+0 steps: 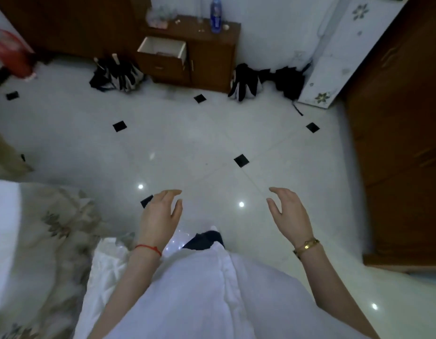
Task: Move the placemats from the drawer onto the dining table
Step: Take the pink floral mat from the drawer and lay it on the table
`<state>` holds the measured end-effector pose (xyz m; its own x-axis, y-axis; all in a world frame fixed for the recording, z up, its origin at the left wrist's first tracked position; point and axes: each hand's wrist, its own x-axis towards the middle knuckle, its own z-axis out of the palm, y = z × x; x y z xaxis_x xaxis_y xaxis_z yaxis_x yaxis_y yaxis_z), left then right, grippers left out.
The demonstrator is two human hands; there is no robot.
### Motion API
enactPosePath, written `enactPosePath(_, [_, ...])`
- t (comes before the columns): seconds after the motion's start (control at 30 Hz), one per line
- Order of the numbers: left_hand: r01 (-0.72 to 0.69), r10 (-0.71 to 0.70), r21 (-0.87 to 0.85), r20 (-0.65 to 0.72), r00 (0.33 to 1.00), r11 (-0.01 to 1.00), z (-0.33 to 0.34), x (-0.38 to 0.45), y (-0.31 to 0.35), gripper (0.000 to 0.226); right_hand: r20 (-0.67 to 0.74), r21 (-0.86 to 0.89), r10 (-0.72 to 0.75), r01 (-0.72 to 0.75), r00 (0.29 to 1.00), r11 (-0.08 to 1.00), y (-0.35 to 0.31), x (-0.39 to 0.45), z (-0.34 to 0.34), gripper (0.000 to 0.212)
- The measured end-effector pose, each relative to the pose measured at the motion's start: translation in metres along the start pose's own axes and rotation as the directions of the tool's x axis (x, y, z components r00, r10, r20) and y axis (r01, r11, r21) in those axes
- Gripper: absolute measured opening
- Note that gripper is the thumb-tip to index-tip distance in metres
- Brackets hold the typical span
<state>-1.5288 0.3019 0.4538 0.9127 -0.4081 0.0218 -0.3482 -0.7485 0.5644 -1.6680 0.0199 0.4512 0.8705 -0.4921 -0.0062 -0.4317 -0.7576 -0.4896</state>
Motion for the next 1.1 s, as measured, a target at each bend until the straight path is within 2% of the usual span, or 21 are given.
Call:
enactPosePath(0.2, [-0.007, 0.011, 0.066, -0.060, 0.998, 0.998, -0.026, 0.177, -0.004, 0.026, 0.026, 0.023, -0.059, 0.058, 0.998, 0.998, -0.032, 0.172, 0.004, 0.033])
enactPosePath(0.4, [0.023, -0.017, 0.076, -0.085, 0.996, 0.997, -0.023, 0.288, -0.017, 0.026, 0.055, 0.044, -0.079, 0.077, 0.995, 0.996, -0.046, 0.297, 0.019, 0.030])
enactPosePath(0.47, [0.082, -0.076, 0.059, -0.090, 0.993, 0.995, -0.008, 0.387, -0.039, 0.028, 0.088, 0.058, -0.097, 0.092, 0.991, 0.994, -0.053, 0.413, 0.043, 0.031])
enactPosePath(0.57, [0.095, -0.089, 0.068, -0.090, 0.992, 0.993, -0.009, 0.411, -0.040, 0.025, 0.079, 0.030, -0.133, 0.131, 0.988, 0.991, -0.058, 0.448, 0.048, 0.032])
enactPosePath(0.63, [0.126, -0.119, 0.049, -0.132, 0.984, 0.991, -0.011, 0.463, -0.045, 0.025, 0.080, 0.036, -0.149, 0.147, 0.986, 0.989, -0.067, 0.509, 0.051, 0.032])
enactPosePath(0.8, [0.177, -0.161, 0.047, -0.230, 0.960, 0.983, -0.041, 0.606, -0.058, 0.024, 0.108, 0.013, -0.299, 0.299, 0.948, 0.954, -0.121, 0.681, 0.059, 0.031])
enactPosePath(1.1, [0.312, -0.297, 0.023, -0.252, 0.921, 0.950, -0.064, 0.764, -0.131, 0.025, 0.191, 0.019, -0.372, 0.375, 0.909, 0.927, -0.208, 0.871, 0.127, 0.031])
